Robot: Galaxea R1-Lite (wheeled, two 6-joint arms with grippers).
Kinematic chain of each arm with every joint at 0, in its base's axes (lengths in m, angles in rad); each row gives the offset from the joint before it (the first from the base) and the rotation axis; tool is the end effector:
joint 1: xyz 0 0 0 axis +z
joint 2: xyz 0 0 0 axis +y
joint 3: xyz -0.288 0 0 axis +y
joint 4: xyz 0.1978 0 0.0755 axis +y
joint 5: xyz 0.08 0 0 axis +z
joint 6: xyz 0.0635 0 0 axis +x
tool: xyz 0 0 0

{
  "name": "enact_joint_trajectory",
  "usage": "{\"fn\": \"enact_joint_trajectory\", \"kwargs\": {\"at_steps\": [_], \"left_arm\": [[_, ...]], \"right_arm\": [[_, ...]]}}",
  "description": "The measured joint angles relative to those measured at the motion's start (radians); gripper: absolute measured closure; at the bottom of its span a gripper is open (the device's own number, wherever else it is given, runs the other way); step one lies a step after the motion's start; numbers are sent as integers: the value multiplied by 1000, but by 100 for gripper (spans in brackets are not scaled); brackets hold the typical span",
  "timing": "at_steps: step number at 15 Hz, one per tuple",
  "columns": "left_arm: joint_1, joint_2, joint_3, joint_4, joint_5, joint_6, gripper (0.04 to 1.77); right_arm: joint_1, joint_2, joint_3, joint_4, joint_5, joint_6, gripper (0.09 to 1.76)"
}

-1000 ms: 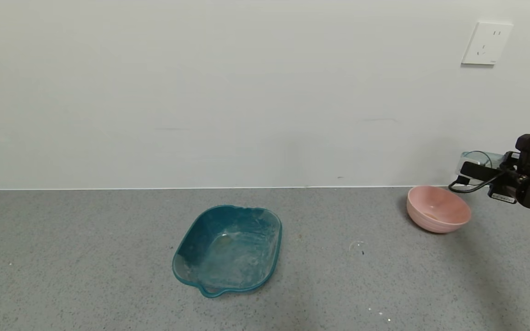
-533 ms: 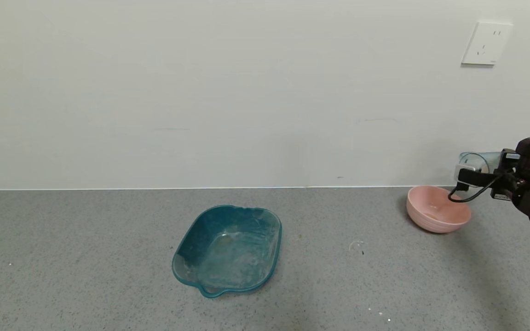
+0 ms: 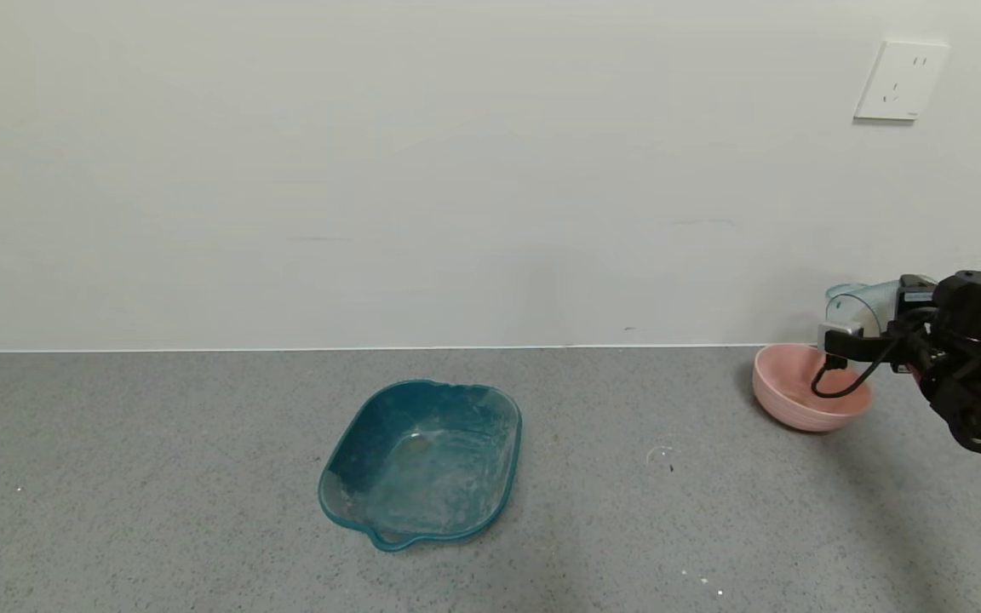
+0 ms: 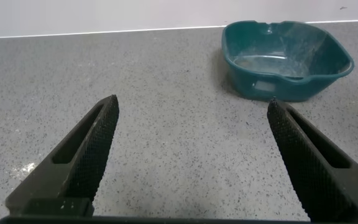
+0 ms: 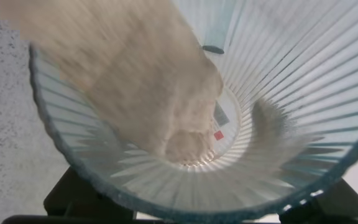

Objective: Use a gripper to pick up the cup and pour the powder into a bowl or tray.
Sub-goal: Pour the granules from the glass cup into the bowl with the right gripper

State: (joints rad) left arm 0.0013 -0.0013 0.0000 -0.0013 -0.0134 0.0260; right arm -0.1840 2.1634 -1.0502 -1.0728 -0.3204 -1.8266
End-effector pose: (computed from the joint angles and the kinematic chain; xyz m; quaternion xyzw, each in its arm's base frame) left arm 0.0532 -0.0008 0.0758 0.0130 -0.0014 -0.0060 0.9999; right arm 0.4448 -0.1031 0.0891 -0.7672 0.2098 -0.1365 0.5906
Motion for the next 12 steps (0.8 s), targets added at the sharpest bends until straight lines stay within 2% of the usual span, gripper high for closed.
{"fn": "enact_joint_trajectory", "kwargs": {"at_steps": [7, 12], "left_arm": [[0, 0, 0, -1, 0, 0, 9], [0, 0, 0, -1, 0, 1, 9]], "right_arm": [[50, 17, 60, -92, 0, -49, 55], [42, 16, 71, -99, -6, -41, 55]]}}
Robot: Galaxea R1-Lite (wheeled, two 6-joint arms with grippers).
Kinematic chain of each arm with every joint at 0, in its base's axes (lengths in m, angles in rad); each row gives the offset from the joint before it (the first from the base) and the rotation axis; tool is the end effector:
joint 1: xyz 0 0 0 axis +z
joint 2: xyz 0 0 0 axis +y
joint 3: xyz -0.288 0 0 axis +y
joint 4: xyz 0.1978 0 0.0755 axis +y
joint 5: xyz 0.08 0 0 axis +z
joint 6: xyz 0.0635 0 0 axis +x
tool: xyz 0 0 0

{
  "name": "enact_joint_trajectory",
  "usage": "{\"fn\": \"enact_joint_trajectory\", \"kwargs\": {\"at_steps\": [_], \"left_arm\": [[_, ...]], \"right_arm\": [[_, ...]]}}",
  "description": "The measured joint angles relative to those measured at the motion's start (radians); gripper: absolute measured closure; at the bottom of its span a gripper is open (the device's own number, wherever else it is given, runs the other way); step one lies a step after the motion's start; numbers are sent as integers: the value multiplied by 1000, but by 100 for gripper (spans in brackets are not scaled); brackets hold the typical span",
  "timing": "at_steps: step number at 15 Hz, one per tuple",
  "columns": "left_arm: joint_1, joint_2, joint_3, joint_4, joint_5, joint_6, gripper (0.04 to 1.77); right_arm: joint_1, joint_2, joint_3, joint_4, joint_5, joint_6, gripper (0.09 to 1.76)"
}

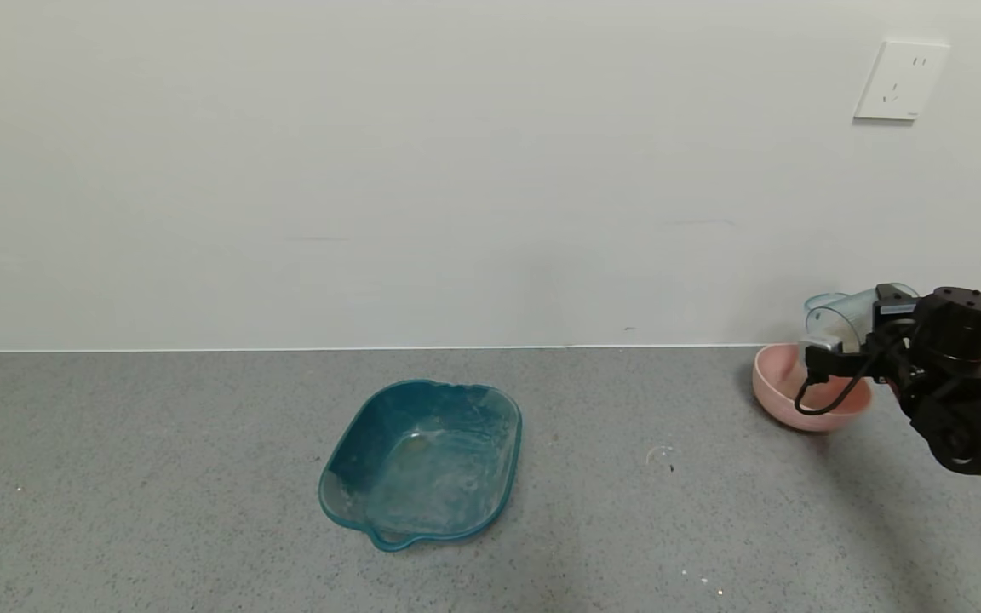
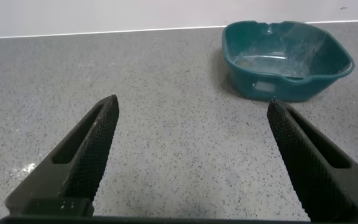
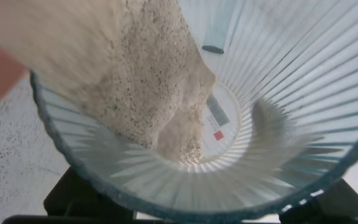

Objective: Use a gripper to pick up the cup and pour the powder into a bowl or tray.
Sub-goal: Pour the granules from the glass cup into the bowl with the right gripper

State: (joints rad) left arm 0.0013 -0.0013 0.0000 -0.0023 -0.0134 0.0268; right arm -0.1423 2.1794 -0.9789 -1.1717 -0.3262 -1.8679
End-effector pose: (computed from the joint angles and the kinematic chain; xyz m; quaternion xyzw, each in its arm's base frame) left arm 0.0532 -0.0008 0.0759 0.0134 -0.0019 -0.0060 0.9999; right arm 0.4393 -0.0835 0.0752 -0.7827 0.1951 -0.1265 0.5773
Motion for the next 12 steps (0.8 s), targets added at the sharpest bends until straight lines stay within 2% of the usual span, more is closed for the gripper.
{"fn": "enact_joint_trajectory", "kwargs": {"at_steps": [3, 12], "left_arm": [[0, 0, 0, 0, 0, 0, 9], [0, 0, 0, 0, 0, 0, 9]], "right_arm": [[-20, -9, 5, -2, -2, 48, 55], [-38, -58, 110, 5, -2, 344, 55]]}}
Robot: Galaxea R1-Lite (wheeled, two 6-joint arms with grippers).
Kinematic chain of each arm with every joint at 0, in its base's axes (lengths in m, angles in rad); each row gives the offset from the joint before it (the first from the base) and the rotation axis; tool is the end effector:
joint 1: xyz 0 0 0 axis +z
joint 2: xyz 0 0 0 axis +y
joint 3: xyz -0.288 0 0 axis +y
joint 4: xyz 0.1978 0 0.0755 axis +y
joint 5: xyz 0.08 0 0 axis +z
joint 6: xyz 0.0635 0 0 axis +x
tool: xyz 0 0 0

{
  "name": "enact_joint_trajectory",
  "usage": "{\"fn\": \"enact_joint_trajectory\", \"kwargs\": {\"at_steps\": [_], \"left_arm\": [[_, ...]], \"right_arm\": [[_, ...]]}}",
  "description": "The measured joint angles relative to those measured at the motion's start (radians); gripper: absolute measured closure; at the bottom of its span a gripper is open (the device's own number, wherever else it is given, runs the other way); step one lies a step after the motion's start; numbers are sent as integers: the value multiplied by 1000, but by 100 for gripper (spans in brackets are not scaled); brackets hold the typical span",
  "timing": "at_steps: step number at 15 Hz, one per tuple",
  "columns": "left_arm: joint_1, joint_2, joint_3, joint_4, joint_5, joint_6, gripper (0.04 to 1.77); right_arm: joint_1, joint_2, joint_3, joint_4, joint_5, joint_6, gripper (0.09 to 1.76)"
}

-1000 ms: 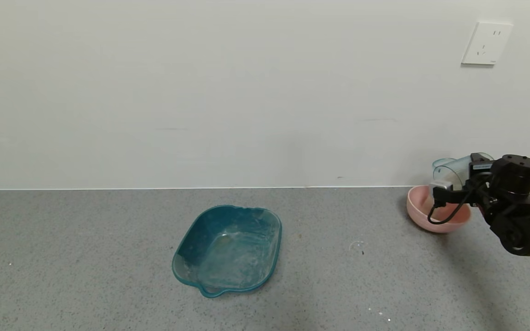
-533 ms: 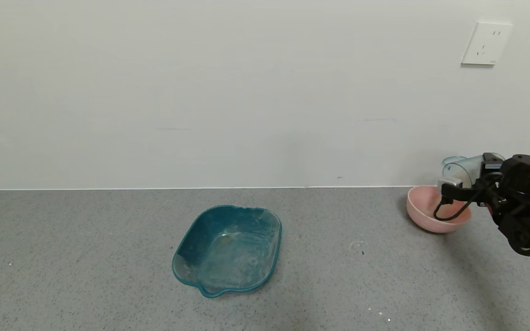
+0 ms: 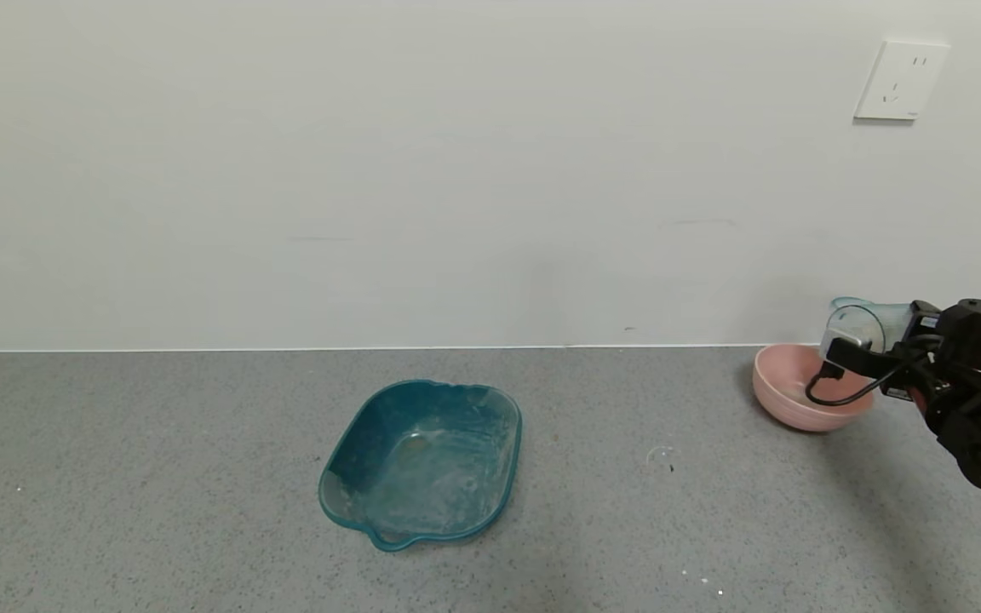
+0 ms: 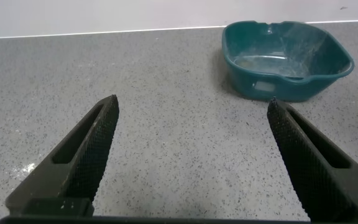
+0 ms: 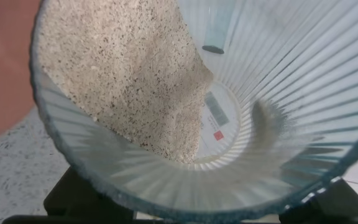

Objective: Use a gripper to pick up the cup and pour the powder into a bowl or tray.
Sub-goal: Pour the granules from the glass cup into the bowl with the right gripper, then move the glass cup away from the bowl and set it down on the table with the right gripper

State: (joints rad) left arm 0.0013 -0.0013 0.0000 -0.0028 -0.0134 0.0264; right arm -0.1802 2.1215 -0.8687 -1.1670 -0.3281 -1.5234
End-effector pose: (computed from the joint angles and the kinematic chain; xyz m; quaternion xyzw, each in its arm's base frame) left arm 0.0532 -0.0008 0.0760 0.0132 -0.0021 -0.0060 0.9999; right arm 0.4133 -0.0961 0.0691 -0.6697 0.2043 -0.1523 0.6976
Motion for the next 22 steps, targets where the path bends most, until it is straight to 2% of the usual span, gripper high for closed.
{"fn": "enact_joint_trajectory", "kwargs": {"at_steps": [5, 11, 14, 18, 22], "left_arm": [[0, 0, 0, 0, 0, 0, 9], [0, 0, 0, 0, 0, 0, 9], [0, 0, 0, 1, 0, 0, 9], [0, 0, 0, 1, 0, 0, 9], [0, 0, 0, 1, 0, 0, 9]], "right_arm": [[-7, -81, 61, 50, 2, 170, 55], [58, -185, 139, 147, 3, 458, 56], [133, -235, 169, 251, 2, 654, 56], [253, -322, 180, 400, 1, 829, 56], [350, -365, 178, 432, 4, 986, 56]]}}
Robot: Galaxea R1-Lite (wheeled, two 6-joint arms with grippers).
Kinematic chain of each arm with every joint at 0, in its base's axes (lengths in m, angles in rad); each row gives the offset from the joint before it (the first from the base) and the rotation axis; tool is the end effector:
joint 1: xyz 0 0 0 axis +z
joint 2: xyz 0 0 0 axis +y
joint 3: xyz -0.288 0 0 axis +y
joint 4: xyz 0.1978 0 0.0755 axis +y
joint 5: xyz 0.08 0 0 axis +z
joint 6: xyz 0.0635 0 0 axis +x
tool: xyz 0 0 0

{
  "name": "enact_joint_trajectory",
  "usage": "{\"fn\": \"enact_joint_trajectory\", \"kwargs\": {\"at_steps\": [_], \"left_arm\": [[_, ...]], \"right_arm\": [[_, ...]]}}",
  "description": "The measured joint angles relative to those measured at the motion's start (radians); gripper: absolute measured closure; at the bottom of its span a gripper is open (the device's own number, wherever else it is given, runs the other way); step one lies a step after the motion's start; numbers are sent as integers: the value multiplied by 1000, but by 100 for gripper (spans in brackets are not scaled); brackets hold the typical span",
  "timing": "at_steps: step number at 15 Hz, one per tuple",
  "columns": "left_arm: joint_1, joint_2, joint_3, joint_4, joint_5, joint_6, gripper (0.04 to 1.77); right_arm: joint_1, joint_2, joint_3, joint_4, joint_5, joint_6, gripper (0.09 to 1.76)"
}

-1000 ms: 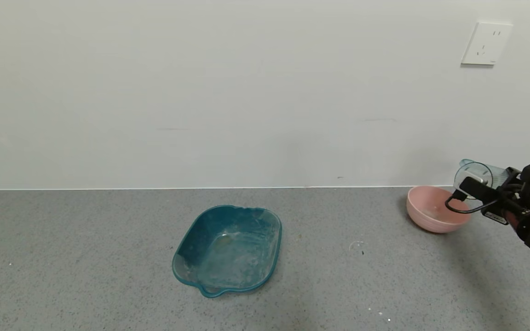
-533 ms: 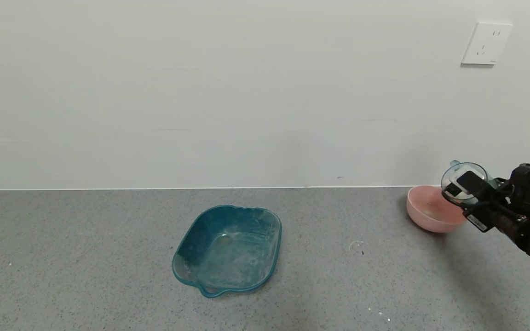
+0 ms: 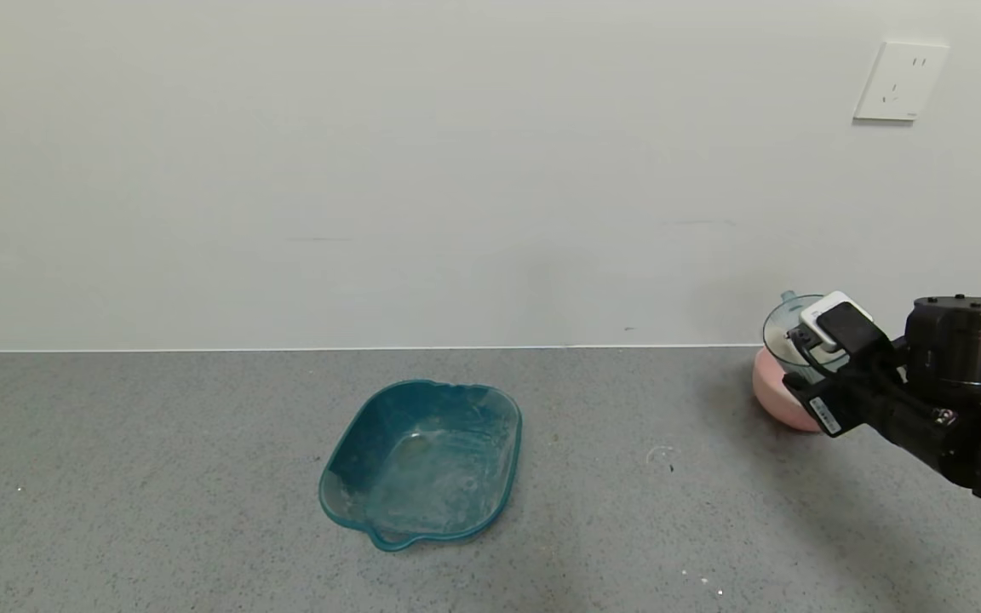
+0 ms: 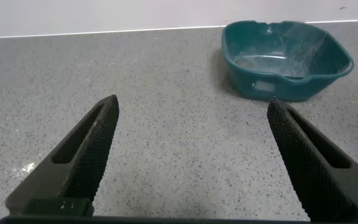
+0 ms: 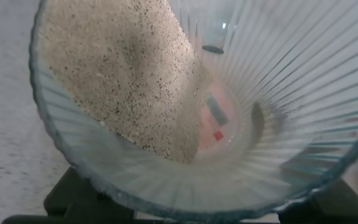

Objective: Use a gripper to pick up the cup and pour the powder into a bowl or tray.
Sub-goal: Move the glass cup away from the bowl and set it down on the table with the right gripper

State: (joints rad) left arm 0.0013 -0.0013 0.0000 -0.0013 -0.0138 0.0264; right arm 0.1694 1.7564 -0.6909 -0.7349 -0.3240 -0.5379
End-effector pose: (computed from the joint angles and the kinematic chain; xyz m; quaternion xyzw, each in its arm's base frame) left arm 0.0532 -0.0008 0.0758 0.0132 -0.0014 -0.0062 0.9999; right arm 0.3460 0.0387 0.1010 -0.3001 0.1741 -0.0310 0.9374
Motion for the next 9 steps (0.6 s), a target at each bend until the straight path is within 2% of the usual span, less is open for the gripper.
{"fn": "enact_joint_trajectory", "kwargs": {"at_steps": [4, 6, 9], "left_arm": [[0, 0, 0, 0, 0, 0, 9], [0, 0, 0, 0, 0, 0, 9], [0, 0, 0, 0, 0, 0, 9]], "right_arm": [[69, 9, -1, -3, 15, 122, 56], [95, 23, -2, -16, 59, 203, 56], [133, 38, 3, -21, 84, 252, 56]]}}
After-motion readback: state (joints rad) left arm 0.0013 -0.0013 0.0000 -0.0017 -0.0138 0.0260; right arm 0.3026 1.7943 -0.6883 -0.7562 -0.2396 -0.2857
